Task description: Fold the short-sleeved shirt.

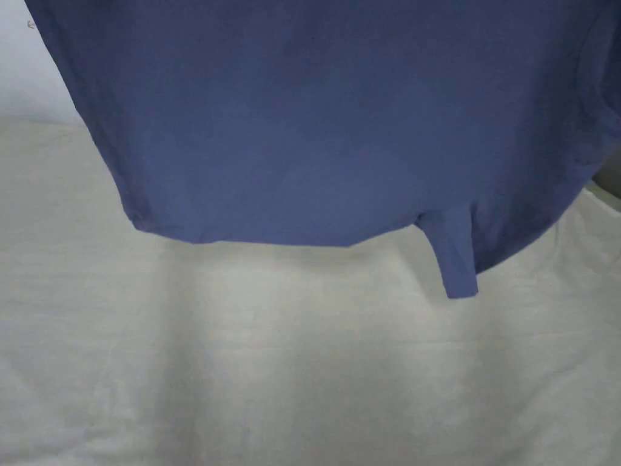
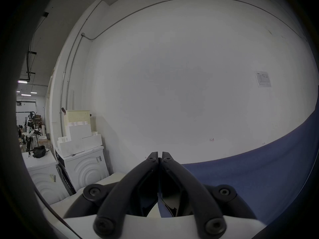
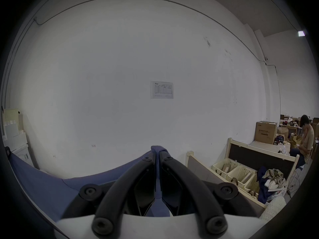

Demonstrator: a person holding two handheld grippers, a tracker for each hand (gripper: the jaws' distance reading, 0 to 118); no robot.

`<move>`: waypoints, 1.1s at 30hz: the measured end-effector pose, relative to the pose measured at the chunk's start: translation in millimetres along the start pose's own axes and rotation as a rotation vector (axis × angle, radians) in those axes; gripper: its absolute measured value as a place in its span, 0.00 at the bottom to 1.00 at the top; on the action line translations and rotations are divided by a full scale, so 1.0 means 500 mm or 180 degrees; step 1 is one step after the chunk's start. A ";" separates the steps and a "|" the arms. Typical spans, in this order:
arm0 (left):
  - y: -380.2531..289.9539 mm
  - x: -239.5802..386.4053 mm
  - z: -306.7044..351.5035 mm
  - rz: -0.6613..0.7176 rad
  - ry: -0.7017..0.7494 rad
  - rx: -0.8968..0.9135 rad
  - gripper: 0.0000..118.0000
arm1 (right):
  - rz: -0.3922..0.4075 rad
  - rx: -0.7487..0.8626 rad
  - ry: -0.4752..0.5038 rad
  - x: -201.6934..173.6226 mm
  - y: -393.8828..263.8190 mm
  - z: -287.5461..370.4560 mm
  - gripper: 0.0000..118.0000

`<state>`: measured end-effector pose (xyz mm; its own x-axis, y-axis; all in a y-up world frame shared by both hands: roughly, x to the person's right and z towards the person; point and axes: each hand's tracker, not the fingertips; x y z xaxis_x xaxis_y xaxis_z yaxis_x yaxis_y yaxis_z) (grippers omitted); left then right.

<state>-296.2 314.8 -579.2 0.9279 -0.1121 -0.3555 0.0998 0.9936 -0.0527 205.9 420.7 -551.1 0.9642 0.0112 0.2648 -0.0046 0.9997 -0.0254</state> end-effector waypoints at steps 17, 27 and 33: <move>-0.362 0.086 -0.104 0.0001 -0.0025 -0.0767 0.00 | 0.0009 -0.0893 0.0175 -0.001 -0.417 -0.107 0.01; -0.672 0.062 0.086 0.0017 -0.0251 -0.1723 0.00 | -0.0362 -0.1898 0.0210 0.100 -0.786 0.025 0.01; -0.807 0.005 0.255 0.0059 -0.0278 -0.2141 0.00 | -0.0343 -0.2416 0.0293 0.143 -0.964 0.178 0.01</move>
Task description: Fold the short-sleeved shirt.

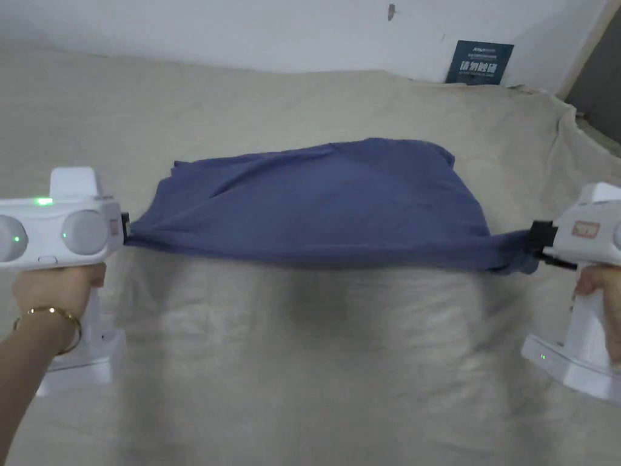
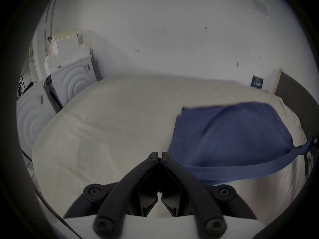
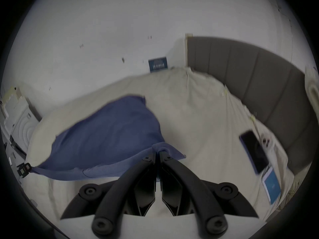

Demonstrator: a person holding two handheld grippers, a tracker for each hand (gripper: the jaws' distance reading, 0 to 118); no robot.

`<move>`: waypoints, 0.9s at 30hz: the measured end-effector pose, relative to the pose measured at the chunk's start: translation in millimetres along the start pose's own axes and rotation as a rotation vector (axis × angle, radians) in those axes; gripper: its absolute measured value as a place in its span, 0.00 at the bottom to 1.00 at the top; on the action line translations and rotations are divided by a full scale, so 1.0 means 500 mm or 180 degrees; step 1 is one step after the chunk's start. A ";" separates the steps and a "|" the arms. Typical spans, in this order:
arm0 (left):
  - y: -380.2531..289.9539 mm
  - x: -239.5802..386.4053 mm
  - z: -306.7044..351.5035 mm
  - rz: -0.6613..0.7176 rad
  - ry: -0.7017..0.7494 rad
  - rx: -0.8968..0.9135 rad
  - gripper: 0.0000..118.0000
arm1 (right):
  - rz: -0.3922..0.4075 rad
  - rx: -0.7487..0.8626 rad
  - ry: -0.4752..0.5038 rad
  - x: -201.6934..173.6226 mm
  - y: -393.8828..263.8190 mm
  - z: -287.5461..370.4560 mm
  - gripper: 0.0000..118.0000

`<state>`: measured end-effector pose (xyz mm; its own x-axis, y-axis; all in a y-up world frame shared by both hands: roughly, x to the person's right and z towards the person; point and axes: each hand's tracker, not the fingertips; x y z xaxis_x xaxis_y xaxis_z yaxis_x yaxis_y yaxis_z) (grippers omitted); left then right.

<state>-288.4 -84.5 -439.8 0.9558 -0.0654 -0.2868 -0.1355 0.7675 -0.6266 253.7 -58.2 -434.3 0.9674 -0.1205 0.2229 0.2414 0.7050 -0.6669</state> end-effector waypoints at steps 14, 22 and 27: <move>-0.293 -0.141 0.222 -0.0058 -0.0347 -0.0095 0.00 | 0.0199 -0.0298 0.0295 0.161 -0.293 0.216 0.01; -0.415 -0.186 0.313 -0.0209 -0.0393 -0.0158 0.00 | 0.0561 -0.0374 0.0331 0.200 -0.386 0.312 0.01; -0.472 -0.195 0.320 -0.0352 -0.0358 -0.0314 0.00 | 0.0595 -0.0490 0.0317 0.207 -0.436 0.309 0.01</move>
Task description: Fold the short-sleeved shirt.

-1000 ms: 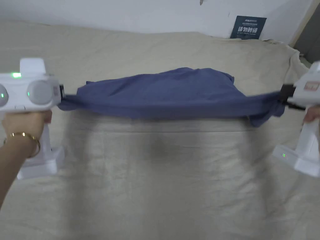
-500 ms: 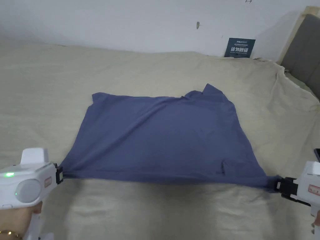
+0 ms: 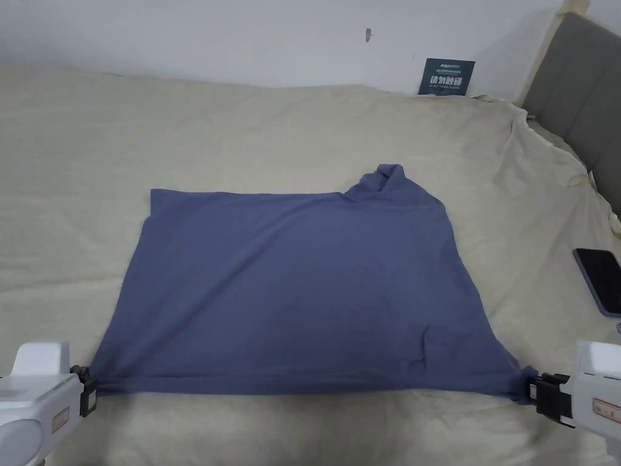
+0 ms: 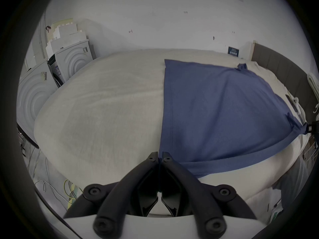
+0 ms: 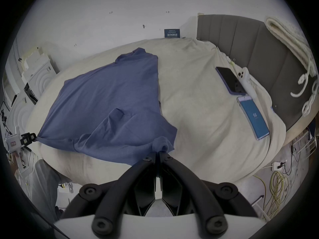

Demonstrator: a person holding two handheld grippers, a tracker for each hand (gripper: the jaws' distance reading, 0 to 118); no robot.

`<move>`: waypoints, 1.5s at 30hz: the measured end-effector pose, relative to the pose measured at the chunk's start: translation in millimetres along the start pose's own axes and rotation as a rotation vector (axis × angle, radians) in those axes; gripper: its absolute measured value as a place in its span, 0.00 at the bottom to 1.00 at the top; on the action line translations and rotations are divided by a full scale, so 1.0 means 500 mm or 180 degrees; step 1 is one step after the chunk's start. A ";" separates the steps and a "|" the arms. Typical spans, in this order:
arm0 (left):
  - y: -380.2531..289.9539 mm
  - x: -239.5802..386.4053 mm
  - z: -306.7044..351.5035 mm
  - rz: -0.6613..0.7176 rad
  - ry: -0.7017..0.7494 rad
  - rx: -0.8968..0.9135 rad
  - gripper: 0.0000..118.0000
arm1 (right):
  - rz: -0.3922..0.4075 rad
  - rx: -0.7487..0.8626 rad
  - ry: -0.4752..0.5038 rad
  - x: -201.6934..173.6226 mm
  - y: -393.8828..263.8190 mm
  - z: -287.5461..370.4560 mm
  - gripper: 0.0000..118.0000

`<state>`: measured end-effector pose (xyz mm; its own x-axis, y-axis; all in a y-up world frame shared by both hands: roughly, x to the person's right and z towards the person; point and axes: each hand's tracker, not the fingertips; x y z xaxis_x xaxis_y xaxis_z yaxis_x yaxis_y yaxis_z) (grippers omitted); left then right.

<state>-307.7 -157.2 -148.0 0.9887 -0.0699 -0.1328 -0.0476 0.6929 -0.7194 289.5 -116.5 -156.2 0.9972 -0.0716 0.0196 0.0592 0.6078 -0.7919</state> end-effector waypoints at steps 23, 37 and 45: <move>0.149 -0.090 0.137 0.0934 -0.0037 0.0872 1.00 | 0.0025 0.0881 -0.0137 -0.002 0.134 0.132 0.97; 0.158 0.111 0.206 0.0409 -0.0171 0.2010 0.69 | 0.0104 0.2127 0.0015 -0.154 0.107 0.191 0.97; 0.124 0.130 0.202 0.0250 -0.0175 0.1993 0.00 | 0.0154 0.2188 0.0115 -0.198 0.066 0.188 0.18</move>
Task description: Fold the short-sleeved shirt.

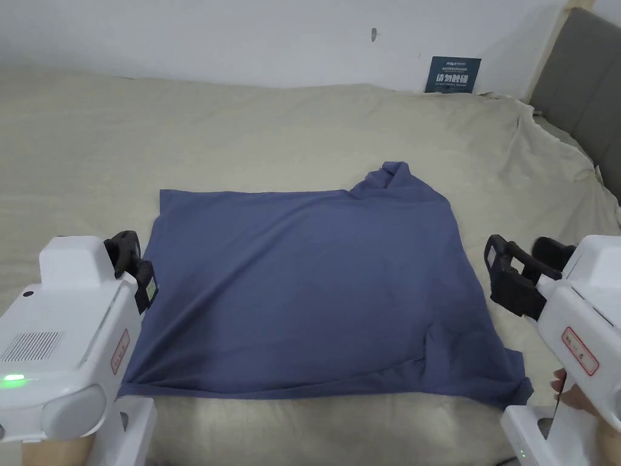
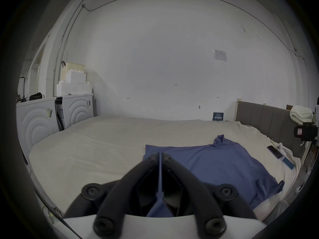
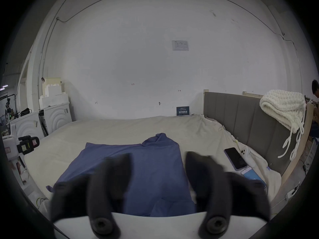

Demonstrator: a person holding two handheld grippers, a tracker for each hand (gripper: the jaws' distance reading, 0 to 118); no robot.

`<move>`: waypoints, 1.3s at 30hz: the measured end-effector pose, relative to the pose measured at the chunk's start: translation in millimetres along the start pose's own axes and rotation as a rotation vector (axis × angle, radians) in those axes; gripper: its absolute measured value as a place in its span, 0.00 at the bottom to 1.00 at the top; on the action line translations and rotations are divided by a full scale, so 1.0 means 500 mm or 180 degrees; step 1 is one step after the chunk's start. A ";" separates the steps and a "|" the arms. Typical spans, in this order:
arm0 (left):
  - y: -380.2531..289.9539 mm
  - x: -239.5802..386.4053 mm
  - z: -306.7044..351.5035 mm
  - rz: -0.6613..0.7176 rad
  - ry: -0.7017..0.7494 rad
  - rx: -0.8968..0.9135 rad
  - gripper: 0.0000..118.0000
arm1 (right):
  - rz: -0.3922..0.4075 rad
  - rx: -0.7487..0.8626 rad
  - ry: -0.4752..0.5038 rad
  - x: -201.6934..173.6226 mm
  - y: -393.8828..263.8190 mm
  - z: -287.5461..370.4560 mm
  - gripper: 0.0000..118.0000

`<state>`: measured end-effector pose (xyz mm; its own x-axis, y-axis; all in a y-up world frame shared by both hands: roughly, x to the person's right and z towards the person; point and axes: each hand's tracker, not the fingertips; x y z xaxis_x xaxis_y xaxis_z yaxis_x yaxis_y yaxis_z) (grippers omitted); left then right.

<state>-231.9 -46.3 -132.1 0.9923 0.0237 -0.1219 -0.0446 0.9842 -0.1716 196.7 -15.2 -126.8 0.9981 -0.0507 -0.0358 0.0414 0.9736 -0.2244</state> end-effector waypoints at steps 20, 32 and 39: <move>-0.015 -0.014 -0.015 0.0193 -0.0078 -0.0554 0.14 | -0.0127 -0.0112 0.0003 -0.002 -0.016 -0.016 0.00; -0.081 -0.105 -0.070 0.0287 0.0177 -0.1849 1.00 | -0.0151 -0.0254 -0.0017 0.012 -0.044 -0.035 0.00; -0.162 -0.127 -0.099 0.0259 0.0355 -0.2490 0.86 | -0.0172 -0.0338 -0.0046 0.011 -0.055 -0.040 0.00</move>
<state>-297.1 -136.1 -158.7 0.9667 0.0319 -0.2539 -0.2262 0.5701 -0.7898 199.9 -46.6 -140.5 0.9951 -0.0986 -0.0071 0.0909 0.9405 -0.3274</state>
